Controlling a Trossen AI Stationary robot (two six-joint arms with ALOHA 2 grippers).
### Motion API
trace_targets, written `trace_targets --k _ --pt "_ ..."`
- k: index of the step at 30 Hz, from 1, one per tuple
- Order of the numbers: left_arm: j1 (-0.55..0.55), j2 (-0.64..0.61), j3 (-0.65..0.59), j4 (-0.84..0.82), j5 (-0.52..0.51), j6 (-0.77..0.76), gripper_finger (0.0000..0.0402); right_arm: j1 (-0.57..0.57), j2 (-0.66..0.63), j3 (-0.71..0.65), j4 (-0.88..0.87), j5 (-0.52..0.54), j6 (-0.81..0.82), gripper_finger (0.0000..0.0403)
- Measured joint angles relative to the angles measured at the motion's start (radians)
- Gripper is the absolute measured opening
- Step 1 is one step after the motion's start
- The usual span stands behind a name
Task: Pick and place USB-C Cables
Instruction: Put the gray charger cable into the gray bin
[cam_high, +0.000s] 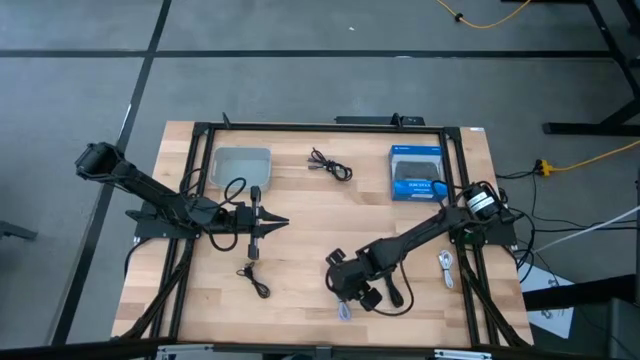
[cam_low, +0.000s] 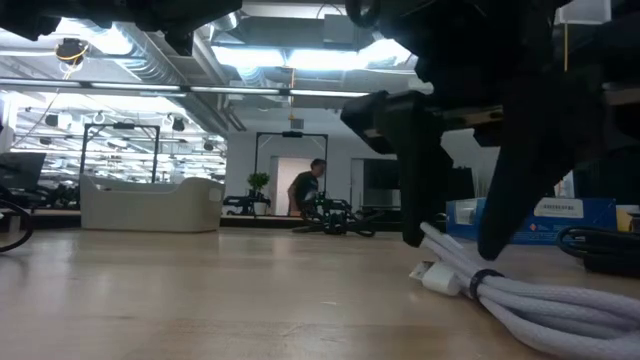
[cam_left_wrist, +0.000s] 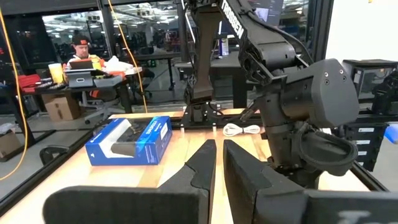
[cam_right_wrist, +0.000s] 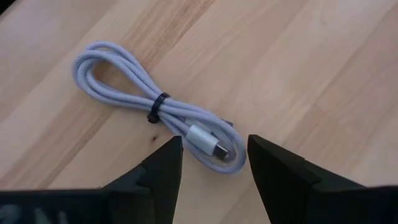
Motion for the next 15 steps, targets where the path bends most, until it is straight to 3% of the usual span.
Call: trace_targets --k 15 --pt "0.0 0.0 0.0 0.0 0.0 0.0 0.0025 0.0 0.014 0.0 0.003 0.0 0.081 0.01"
